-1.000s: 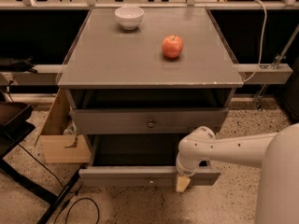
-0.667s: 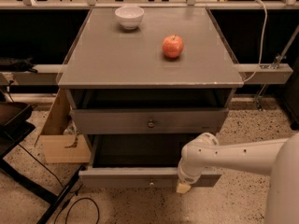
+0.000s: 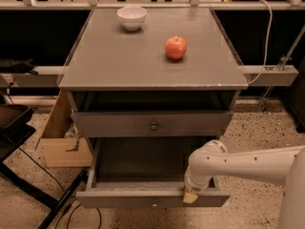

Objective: Open middle drawer

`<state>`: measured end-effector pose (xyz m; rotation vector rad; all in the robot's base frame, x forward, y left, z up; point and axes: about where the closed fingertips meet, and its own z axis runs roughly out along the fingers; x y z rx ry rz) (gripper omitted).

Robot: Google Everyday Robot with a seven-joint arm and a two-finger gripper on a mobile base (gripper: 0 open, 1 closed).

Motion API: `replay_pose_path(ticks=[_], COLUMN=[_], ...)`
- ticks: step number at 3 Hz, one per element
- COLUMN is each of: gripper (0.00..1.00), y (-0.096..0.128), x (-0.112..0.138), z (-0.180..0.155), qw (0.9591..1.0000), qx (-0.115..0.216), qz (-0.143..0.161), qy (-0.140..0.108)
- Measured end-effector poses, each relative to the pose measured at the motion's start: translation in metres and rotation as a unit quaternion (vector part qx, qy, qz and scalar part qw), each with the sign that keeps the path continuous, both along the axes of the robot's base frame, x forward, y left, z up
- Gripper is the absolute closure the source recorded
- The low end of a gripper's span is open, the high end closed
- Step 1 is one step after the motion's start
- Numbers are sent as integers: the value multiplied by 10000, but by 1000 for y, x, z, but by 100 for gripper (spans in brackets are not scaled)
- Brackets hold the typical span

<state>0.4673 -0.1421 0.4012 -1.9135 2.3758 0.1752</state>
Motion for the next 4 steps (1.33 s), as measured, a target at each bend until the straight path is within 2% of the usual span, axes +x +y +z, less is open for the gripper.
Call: replay_pose_path(ticks=[1, 2, 3, 4], gripper=[100, 100, 100, 100], y=[-10, -8, -6, -6], x=[-37, -35, -35, -35], z=[-5, -3, 5, 6], qw=[9998, 9998, 9996, 9994], qx=[109, 109, 153, 166], qz=[-189, -189, -214, -221], qy=[41, 39, -136, -191])
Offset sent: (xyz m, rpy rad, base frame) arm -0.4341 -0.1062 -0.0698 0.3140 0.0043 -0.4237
